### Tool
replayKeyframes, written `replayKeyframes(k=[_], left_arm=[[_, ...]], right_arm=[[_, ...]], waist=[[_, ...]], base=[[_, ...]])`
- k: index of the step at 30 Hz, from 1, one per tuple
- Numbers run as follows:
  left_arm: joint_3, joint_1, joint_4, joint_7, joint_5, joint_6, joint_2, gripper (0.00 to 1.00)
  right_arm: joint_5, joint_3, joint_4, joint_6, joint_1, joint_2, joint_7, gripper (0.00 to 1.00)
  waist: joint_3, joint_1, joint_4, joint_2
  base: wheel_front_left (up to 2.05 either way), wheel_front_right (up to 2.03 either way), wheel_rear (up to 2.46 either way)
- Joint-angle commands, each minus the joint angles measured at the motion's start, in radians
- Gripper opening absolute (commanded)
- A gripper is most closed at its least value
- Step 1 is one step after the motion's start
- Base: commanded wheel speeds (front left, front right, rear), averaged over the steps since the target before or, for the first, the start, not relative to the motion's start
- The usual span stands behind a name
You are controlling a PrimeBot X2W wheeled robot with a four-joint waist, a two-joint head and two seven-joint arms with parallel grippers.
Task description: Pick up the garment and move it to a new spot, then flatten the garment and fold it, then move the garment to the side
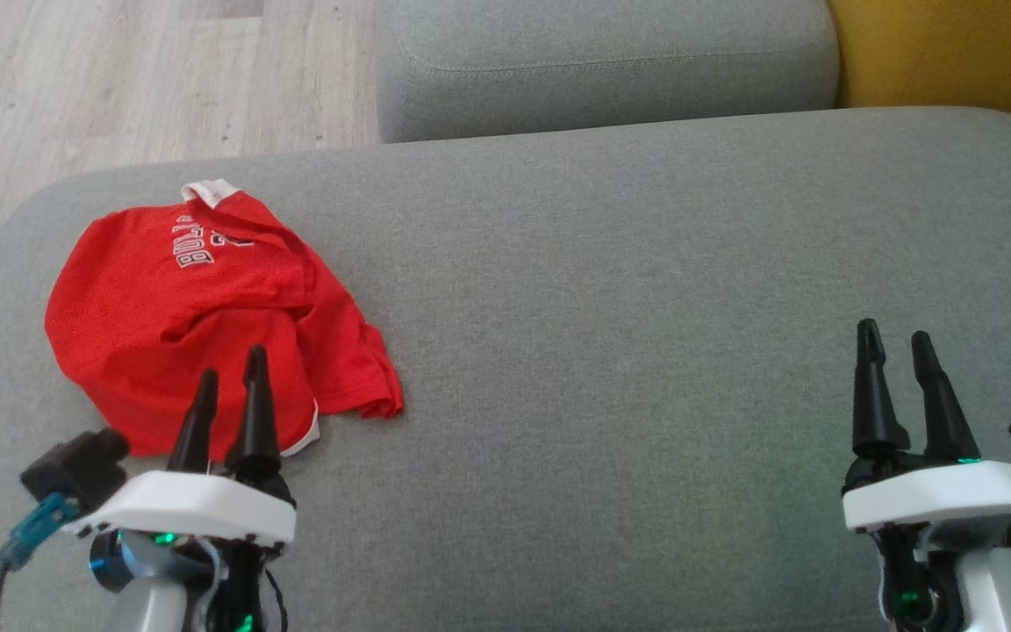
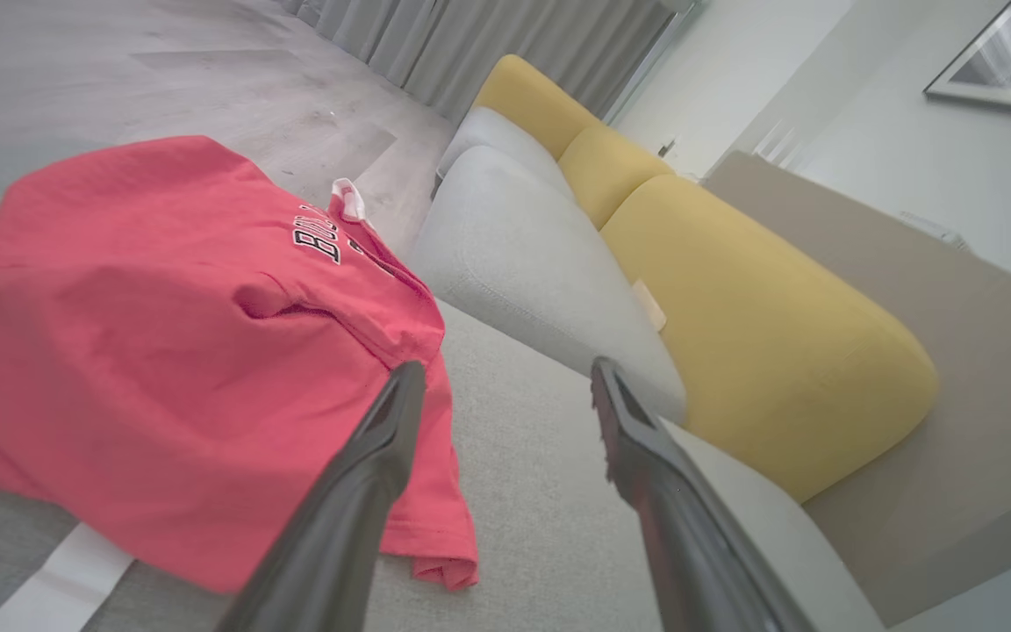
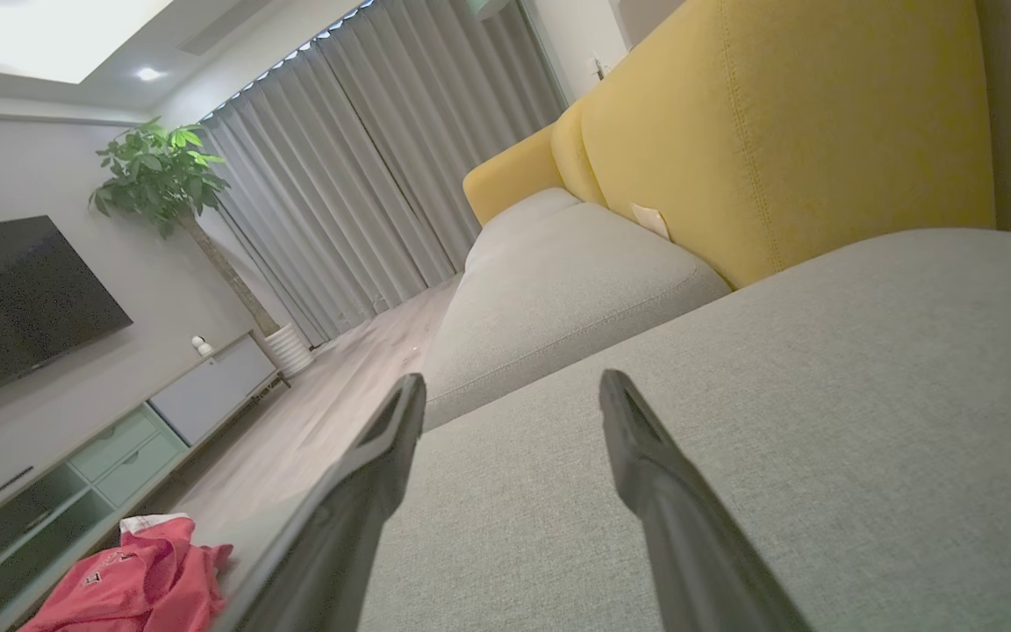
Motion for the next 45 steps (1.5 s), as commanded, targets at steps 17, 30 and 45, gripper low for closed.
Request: replayKeyframes(k=[17, 30, 45], left_arm=[[-0.180, -0.080, -0.059, -0.060, 0.230, 0.236, 0.157, 1.00], [-0.325, -0.113, -0.079, -0.098, 0.377, 0.372, 0.234, 1.00], [-0.371, -0.097, -0.117, -0.145, 0.392, 0.405, 0.216, 1.00]], right_arm=[[-0.307, 0.051, -0.053, -0.001, -0.028, -0.007, -0.061, 1.00], [-0.513, 0.069, -0.068, -0.001, -0.028, -0.008, -0.100, 1.00], [-0.613, 0.070, -0.081, -0.001, -0.016, -0.009, -0.147, 1.00]], waist=[[-0.001, 0.0000, 0.009, 0.0000], [-0.011, 0.0000, 0.012, 0.0000], [-0.018, 0.0000, 0.021, 0.0000]], base=[[0.00, 0.00, 0.00], [0.00, 0.00, 0.00], [0.00, 0.00, 0.00]])
